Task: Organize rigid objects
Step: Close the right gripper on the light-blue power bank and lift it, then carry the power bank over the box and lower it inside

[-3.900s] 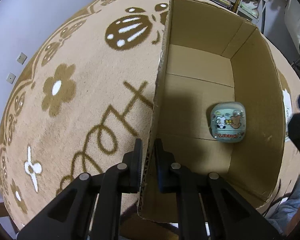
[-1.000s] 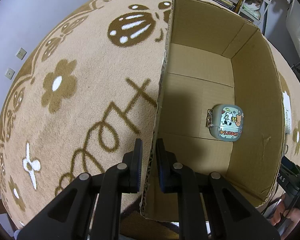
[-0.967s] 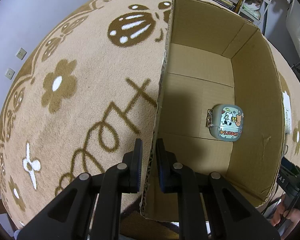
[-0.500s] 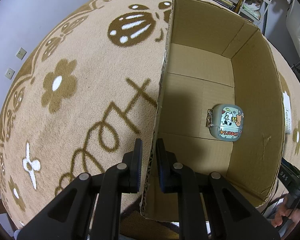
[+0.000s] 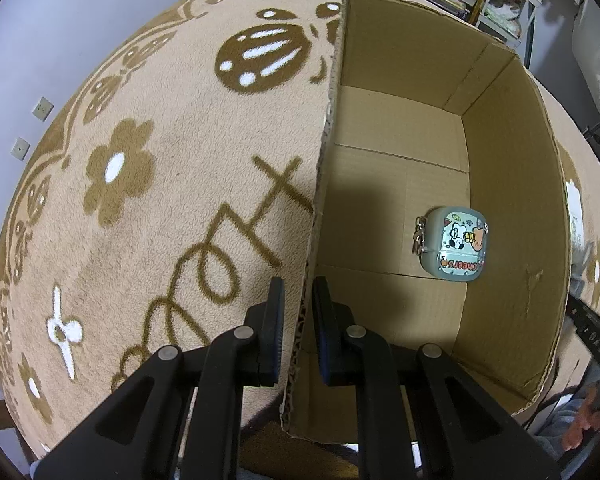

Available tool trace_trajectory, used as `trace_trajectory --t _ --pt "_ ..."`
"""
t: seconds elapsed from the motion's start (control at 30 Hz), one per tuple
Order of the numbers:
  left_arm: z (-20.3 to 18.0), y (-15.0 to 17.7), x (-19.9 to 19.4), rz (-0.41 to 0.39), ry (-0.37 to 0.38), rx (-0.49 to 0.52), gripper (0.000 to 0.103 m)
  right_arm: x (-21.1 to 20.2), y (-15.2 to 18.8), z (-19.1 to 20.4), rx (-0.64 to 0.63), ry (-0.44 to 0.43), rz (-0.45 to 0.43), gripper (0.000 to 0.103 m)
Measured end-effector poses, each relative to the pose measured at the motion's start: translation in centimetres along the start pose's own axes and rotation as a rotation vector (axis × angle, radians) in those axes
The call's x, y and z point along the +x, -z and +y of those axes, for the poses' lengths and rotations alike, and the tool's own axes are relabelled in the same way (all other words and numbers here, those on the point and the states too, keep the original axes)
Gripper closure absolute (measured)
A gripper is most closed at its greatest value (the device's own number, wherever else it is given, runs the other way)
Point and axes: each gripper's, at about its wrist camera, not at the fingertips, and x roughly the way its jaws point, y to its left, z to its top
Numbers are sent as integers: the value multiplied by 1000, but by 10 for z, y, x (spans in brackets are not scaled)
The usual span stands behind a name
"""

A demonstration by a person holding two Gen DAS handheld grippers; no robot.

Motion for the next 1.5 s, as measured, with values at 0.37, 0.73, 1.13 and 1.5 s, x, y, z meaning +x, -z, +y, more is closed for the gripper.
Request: trace_trajectory --t 0.37,0.73,1.13,1.5 --pt "-4 3 -2 -4 -1 27 94 -34 -6 14 -57 -25 -66 74" --pt "-7 3 -3 -6 -14 37 94 -56 -12 34 -112 -85 -148 74" --pt "-7 3 -4 -4 -7 25 94 -96 -23 60 -180 -161 -278 74" --pt "-5 2 -4 -3 -9 26 94 -121 -44 95 -253 -211 -356 74"
